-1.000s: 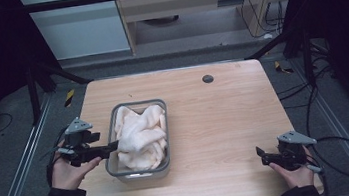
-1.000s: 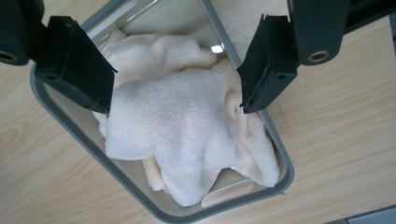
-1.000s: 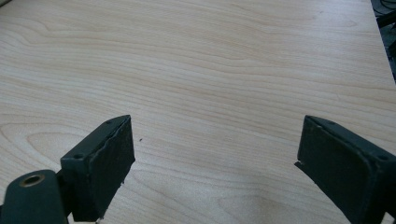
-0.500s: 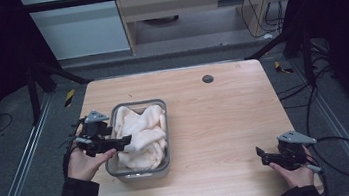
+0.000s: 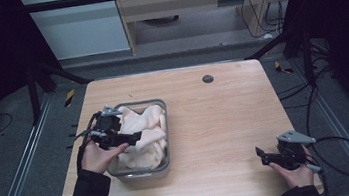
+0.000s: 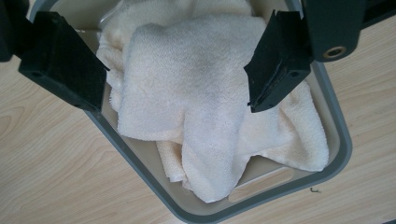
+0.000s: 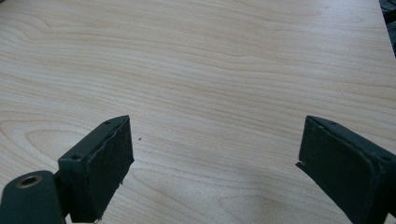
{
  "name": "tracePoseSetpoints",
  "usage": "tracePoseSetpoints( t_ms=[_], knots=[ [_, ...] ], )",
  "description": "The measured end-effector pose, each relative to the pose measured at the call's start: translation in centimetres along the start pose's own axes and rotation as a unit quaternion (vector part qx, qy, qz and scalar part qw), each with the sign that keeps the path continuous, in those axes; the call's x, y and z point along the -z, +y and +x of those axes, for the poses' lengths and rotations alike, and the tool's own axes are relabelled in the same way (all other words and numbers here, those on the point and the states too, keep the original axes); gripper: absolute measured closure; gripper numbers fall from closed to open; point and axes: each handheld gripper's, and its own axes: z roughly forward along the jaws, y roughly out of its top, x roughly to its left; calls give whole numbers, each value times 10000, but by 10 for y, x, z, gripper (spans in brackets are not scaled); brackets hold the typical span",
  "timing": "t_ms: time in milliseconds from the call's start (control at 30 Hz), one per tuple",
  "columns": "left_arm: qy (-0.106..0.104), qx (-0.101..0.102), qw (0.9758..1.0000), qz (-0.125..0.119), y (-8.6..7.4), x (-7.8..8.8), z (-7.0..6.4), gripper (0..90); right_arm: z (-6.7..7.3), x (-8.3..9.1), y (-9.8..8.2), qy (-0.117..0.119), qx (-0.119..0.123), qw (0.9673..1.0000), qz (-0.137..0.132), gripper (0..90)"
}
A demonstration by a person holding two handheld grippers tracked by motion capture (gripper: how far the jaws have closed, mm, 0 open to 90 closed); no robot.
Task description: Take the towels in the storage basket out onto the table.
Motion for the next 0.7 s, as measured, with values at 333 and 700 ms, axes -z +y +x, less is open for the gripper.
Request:
tracePoseSetpoints(
  t_ms=[333,700],
  knots=[
    [94,123,9998,130,2,-20,-1,124,0,-1,0,33,39,10000,56,95],
    [140,257,9991,299,-5,-37,4,88,0,-4,-1,52,45,9999,149,71]
  ],
)
